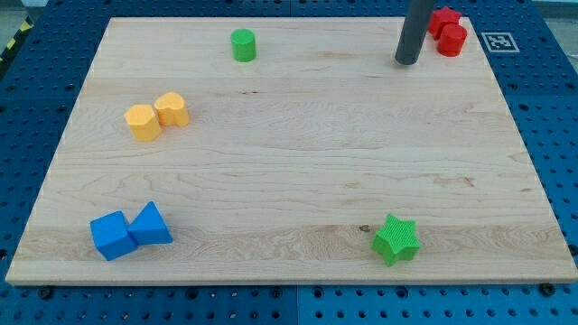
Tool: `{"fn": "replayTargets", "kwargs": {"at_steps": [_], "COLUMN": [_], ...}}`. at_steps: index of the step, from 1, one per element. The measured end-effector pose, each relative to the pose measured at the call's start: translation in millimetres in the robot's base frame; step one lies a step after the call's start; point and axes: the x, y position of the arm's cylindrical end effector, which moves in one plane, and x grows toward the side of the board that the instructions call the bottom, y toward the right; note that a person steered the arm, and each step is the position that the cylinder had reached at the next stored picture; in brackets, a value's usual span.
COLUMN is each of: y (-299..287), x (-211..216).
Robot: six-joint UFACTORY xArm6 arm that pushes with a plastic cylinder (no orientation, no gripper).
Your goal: Push green circle above green star
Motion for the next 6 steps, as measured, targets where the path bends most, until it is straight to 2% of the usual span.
{"fn": "replayTargets", "kwargs": {"at_steps": [1,2,4,5,6], "y": [-14,-62,-180,-229,-258], "x": [-5,-8,-67,-80,-72]}}
